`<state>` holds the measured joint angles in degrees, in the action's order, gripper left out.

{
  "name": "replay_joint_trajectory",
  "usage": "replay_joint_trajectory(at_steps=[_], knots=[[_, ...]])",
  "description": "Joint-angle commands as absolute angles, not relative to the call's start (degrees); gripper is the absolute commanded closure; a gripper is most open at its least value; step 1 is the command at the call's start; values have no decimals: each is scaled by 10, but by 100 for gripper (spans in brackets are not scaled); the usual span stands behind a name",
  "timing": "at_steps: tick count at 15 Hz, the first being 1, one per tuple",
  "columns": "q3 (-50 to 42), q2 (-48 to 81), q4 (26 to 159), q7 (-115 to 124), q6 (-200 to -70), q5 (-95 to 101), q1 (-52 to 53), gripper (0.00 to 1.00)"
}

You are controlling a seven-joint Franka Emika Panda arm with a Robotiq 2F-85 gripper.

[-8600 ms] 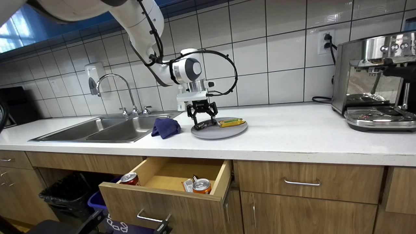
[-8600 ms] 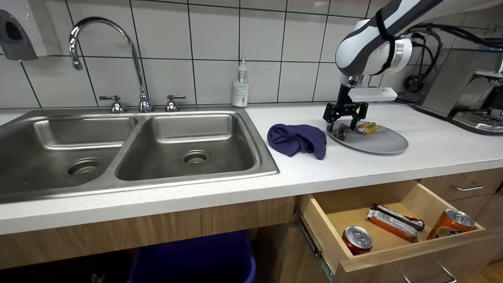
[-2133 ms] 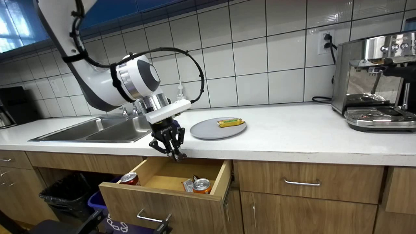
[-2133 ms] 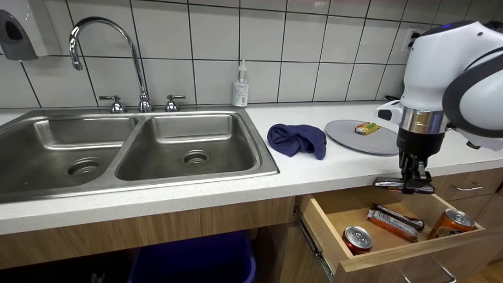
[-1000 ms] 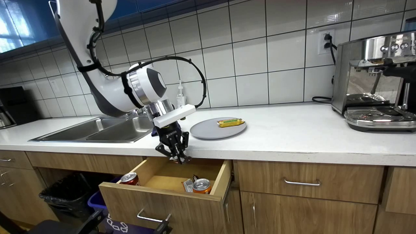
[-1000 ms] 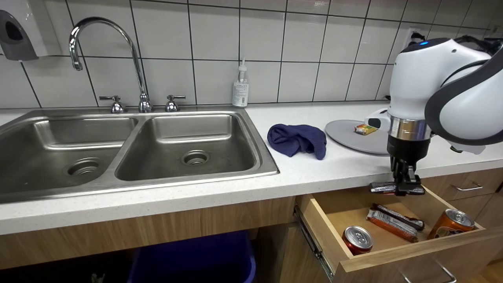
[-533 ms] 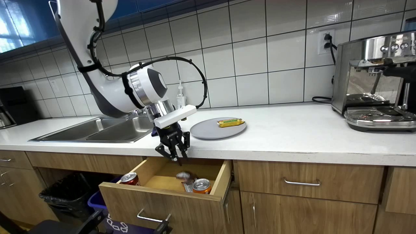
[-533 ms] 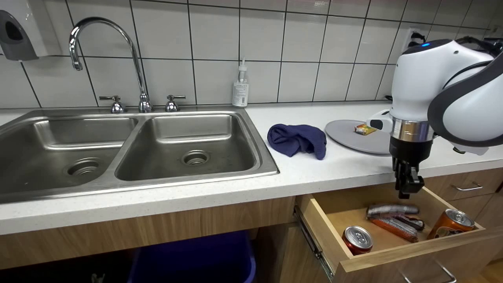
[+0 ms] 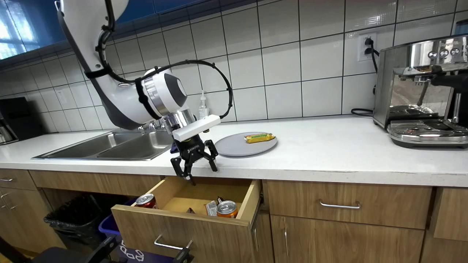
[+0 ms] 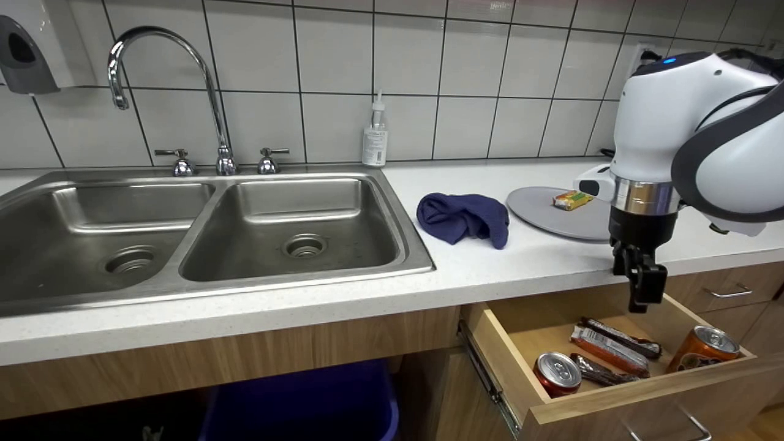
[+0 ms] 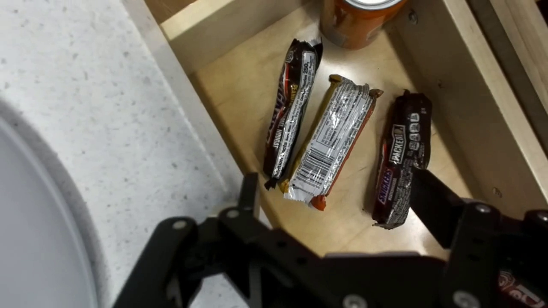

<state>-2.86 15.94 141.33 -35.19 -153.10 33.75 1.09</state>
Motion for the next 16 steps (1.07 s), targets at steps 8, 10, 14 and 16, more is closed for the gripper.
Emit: replay_joint_trajectory(at_steps=[8, 10, 14, 16], knots=[[-14, 73, 1440, -364, -1523, 301, -4, 0], [-14, 73, 1427, -366, -1519, 280, -4, 0], [-17, 89, 1386, -351, -1508, 256, -2, 0], [-19, 100, 1359, -339, -1500, 249, -1, 0]])
